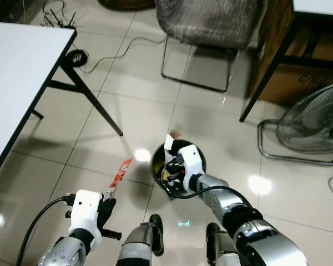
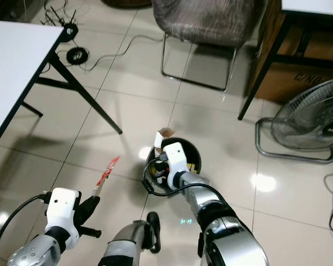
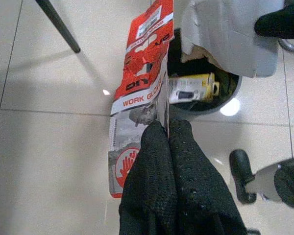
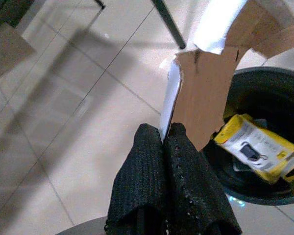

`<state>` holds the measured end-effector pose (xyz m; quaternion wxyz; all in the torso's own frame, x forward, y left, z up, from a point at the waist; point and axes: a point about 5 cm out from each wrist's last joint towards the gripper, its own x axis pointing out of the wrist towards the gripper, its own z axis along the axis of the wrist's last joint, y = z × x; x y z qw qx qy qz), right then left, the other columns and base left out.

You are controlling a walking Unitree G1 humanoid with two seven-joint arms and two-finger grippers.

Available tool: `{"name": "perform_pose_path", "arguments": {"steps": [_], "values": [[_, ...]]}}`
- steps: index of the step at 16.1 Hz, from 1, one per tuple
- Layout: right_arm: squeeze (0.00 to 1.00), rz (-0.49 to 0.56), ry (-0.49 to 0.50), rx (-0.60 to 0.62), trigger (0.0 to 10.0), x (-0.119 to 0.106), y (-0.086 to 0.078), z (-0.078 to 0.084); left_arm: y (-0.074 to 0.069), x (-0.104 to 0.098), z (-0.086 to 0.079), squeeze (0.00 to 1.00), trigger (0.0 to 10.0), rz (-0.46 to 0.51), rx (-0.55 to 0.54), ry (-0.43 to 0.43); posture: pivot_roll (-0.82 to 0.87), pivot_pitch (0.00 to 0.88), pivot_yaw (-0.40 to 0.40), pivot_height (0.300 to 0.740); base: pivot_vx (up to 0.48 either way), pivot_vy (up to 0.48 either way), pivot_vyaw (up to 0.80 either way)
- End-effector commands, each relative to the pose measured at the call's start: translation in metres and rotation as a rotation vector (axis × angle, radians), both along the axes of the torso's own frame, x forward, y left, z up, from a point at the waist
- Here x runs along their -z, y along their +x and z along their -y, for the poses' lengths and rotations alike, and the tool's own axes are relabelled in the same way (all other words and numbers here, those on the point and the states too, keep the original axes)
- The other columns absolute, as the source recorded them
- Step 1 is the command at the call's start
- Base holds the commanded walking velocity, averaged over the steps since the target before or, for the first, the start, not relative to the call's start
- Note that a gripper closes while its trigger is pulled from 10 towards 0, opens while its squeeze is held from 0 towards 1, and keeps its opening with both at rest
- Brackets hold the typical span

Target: Picking trash to rubbish bin

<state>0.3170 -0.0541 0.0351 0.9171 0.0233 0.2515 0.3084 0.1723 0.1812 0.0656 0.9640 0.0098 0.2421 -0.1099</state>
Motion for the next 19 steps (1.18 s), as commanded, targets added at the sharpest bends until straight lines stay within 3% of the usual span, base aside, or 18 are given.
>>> {"name": "perform_pose_path", "arguments": {"steps": [1, 6, 11, 19], "values": [[0.00, -0.004, -0.002, -0.025, 10.0, 0.004, -0.004, -0.006, -0.009, 0.001, -0.002, 0.00, 0.0, -0.040, 0.013, -0.002, 0.19, 0.382, 0.136, 0.740, 0.000, 0.000, 0.00], [0.00, 0.092, -0.085, 0.024, 10.0, 0.000, 0.002, 0.001, -0.015, -0.001, 0.000, 0.00, 0.0, -0.053, 0.015, -0.013, 0.20, 0.398, 0.132, 0.740, 0.000, 0.000, 0.00], [0.00, 0.081, -0.136, 0.097, 10.0, 0.008, 0.002, 0.022, -0.016, -0.004, -0.003, 0.00, 0.0, -0.061, 0.015, -0.009, 0.20, 0.399, 0.141, 0.740, 0.000, 0.000, 0.00], [0.00, 0.084, -0.141, 0.109, 10.0, 0.011, 0.000, 0.025, -0.016, -0.005, -0.001, 0.00, 0.0, -0.068, 0.016, -0.013, 0.20, 0.399, 0.142, 0.740, 0.000, 0.000, 0.00]]}}
